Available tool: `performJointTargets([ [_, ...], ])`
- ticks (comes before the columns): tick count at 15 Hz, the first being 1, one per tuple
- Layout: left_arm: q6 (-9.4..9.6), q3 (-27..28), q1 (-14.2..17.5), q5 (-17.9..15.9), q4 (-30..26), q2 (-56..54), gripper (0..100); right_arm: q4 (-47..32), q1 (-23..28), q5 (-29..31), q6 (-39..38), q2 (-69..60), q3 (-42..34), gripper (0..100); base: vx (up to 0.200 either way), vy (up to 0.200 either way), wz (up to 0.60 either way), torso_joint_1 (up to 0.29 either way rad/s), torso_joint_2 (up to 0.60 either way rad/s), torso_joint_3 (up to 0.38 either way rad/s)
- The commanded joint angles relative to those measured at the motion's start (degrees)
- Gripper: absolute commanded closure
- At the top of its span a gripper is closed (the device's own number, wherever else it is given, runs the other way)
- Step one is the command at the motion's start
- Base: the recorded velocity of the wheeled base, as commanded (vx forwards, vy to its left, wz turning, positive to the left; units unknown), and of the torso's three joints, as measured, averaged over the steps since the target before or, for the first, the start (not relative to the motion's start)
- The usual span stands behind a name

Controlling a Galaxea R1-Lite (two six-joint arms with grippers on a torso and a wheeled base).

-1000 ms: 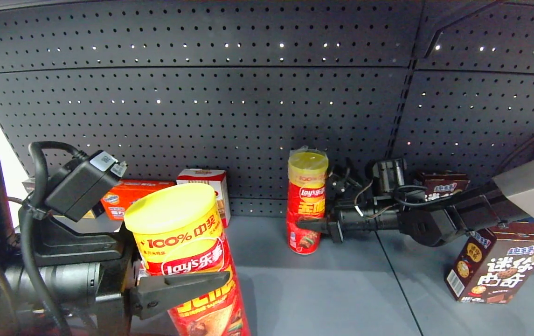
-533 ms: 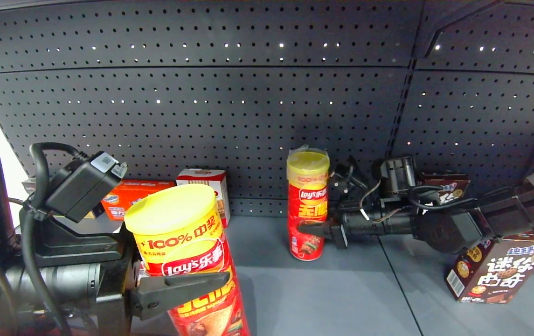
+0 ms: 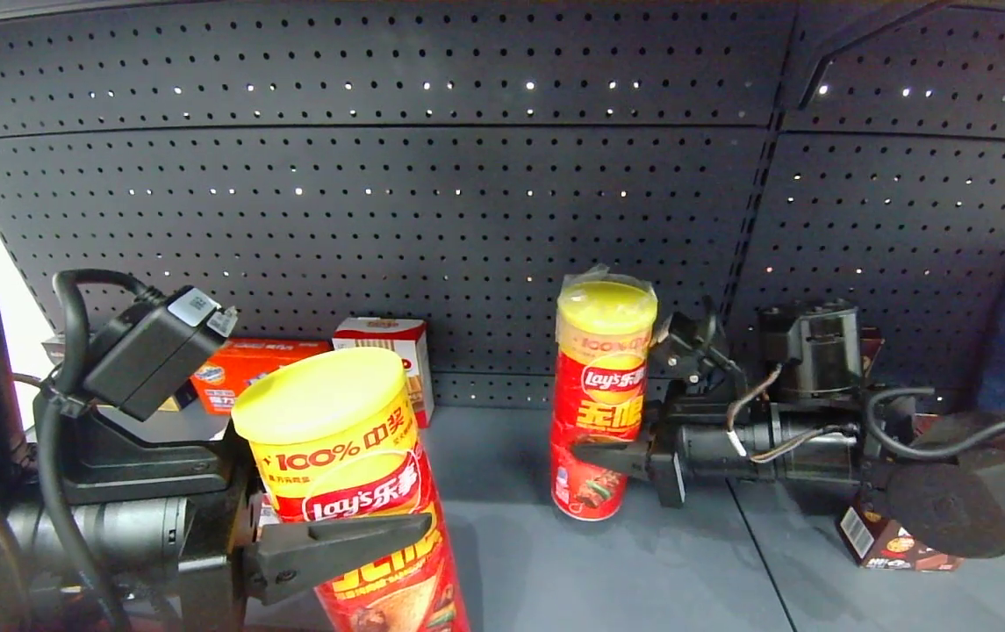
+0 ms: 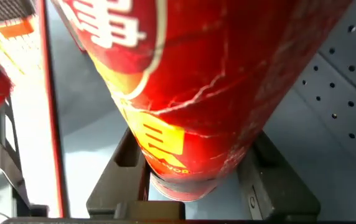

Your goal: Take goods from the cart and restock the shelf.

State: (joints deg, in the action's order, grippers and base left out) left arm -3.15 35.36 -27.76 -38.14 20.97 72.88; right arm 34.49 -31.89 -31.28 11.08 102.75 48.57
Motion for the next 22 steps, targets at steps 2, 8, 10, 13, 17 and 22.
performJointTargets([
  [2,-0.02,0.1,-0.1,0.0,0.0,0.0,100,5.7,-1.7,1.3,-2.5,-2.7,-6.2,100,0.0,0.0,0.0,0.0,0.0,0.0],
  [8,-0.11,0.1,-0.1,0.3,0.0,-1.0,100,10.8,-5.2,2.8,-5.0,-7.4,-15.6,100,0.0,0.0,0.0,0.0,0.0,0.0],
  [10,-0.19,0.1,-0.2,0.2,-0.4,-0.9,100,11.0,-5.5,2.8,-5.0,-8.2,-17.5,100,0.0,0.0,0.0,0.0,0.0,0.0],
  [13,-0.11,0.4,-0.4,0.3,-0.7,-0.9,100,14.3,-5.4,2.9,-5.0,-8.3,-20.4,100,0.0,0.0,0.0,0.0,0.0,0.0],
  [17,-0.19,0.4,-0.3,0.3,-0.7,-0.8,100,15.5,-5.4,3.2,-5.0,-7.8,-22.1,100,0.0,0.0,0.0,0.0,0.0,0.0],
  [22,-0.19,0.3,-0.2,0.4,-0.7,-0.7,100,15.7,-5.4,3.0,-5.0,-6.1,-21.9,100,0.0,0.0,0.0,0.0,0.0,0.0],
])
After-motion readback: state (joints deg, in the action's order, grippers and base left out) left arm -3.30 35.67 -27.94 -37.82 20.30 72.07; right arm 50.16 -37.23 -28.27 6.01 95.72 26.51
